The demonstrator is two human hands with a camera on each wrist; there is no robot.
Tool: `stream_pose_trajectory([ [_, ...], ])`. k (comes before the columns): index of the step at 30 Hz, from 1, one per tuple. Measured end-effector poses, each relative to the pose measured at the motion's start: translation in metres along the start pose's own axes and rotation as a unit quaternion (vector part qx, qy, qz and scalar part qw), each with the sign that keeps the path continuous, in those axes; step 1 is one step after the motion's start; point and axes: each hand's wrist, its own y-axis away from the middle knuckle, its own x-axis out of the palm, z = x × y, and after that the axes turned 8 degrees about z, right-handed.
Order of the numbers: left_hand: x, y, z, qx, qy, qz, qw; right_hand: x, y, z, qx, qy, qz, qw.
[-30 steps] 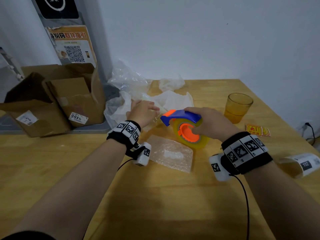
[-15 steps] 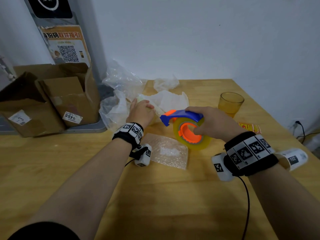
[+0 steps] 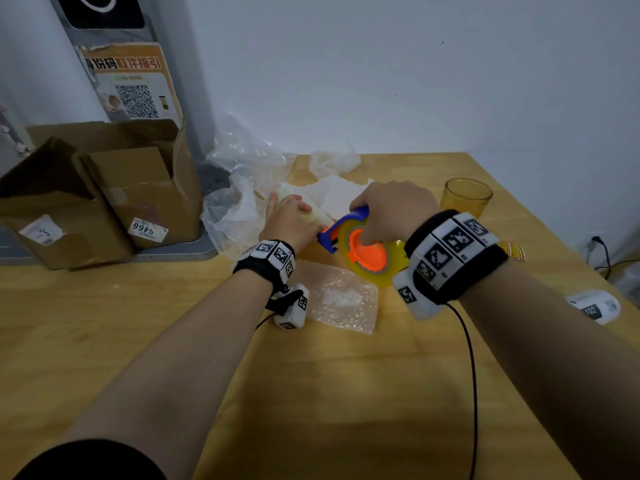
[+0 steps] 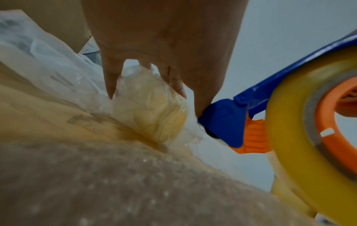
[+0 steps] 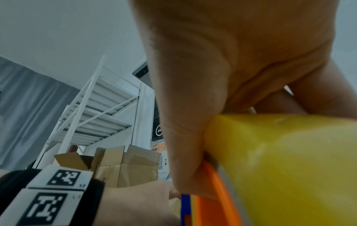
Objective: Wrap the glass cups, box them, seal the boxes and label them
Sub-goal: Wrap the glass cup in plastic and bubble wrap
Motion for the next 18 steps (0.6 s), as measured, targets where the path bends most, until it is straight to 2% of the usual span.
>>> stream_pose_trajectory([
  [7, 0.001, -0.002, 0.000, 0.000, 0.004, -0.012, 1.000, -0.006, -0.008, 0.007, 0.025, -0.023, 0.027, 0.999],
  [11, 0.009, 0.008, -0.002, -0.006, -0.038, -0.015, 0.999, 0.006, -0.009, -0.002, 0.049, -0.051, 0.069, 0.995],
  [15, 0.002, 0.003, -0.009, -0.032, -0.027, 0.009, 0.999, 0.024, -0.004, -0.026, 0.049, -0.128, 0.057, 0.989],
  [18, -0.007, 0.001, -0.010, -0.046, -0.011, 0.032, 0.998, 0.022, 0.001, -0.045, 0.050, -0.211, 0.078, 0.973],
])
